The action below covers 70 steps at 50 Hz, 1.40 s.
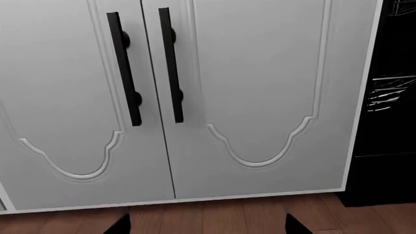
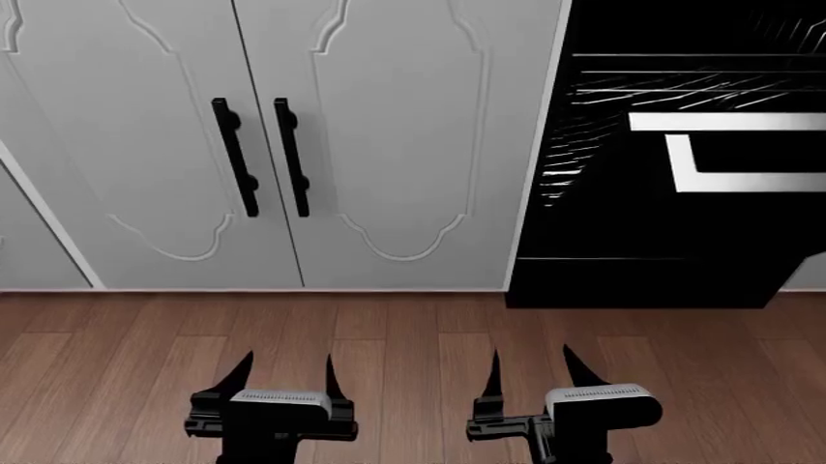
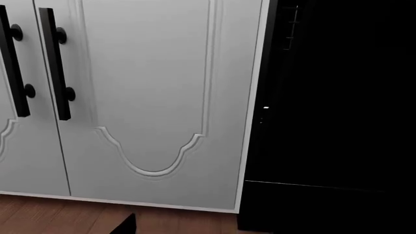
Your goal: Close the dishwasher door
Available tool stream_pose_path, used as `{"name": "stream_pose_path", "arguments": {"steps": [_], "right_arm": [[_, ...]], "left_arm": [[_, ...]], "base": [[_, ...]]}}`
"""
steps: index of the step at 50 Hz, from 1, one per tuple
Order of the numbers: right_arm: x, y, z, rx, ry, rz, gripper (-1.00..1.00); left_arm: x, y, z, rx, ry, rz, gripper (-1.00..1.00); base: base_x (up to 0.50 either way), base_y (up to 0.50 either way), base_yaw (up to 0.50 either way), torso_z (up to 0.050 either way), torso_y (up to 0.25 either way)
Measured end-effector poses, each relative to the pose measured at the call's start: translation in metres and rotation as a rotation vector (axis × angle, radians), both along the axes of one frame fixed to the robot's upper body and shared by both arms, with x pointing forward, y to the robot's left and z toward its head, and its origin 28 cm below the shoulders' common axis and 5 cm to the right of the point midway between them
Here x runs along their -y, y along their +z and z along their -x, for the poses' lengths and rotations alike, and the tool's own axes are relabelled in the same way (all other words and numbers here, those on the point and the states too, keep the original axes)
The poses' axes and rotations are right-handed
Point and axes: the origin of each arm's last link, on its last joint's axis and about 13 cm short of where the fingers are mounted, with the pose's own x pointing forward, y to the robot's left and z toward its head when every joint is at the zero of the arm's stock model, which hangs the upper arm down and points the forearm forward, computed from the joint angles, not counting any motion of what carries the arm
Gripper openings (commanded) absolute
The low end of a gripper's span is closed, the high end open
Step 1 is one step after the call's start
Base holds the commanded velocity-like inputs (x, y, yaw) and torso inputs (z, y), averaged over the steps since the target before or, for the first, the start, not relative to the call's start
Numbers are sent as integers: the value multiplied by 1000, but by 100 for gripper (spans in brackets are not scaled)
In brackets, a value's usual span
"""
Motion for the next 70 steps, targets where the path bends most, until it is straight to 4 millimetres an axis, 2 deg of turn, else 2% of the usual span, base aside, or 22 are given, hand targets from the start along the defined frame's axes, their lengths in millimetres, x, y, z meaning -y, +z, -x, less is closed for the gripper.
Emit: {"name": "stream_pose_path", "arguments": {"steps": [70], "right_arm": [[-1, -1, 1, -2, 10, 5, 100]], "left_arm": [[1, 0, 1, 0, 1, -7, 100]], "base": [[0, 0, 0, -50, 0]]}}
